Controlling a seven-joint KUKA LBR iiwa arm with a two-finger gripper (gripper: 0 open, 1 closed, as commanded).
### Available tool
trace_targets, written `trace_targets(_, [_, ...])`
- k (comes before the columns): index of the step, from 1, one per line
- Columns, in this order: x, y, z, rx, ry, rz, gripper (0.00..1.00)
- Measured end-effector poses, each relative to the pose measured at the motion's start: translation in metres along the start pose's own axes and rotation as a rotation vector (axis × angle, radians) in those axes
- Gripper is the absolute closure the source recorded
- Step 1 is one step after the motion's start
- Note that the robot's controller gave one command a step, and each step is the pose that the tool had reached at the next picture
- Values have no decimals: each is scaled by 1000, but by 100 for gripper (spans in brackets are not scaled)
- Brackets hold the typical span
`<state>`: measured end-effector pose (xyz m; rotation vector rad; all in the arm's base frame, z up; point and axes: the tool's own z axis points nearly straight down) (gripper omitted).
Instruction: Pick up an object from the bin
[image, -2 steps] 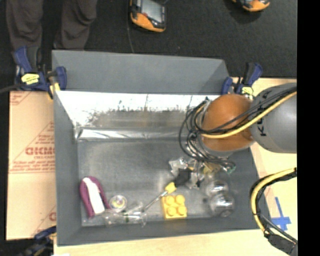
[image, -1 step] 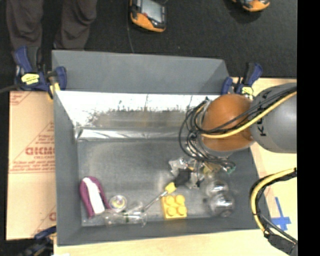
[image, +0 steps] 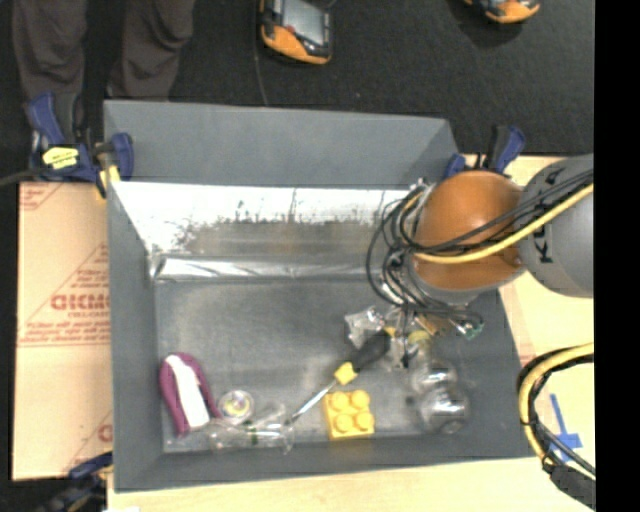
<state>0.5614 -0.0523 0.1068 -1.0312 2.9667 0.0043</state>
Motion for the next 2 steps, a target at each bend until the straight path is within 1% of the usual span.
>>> trace_targets(1, [-2, -1, -44, 5, -5, 0, 100])
trace_targets(2, [-3, -3, -66, 10, -11, 4, 100])
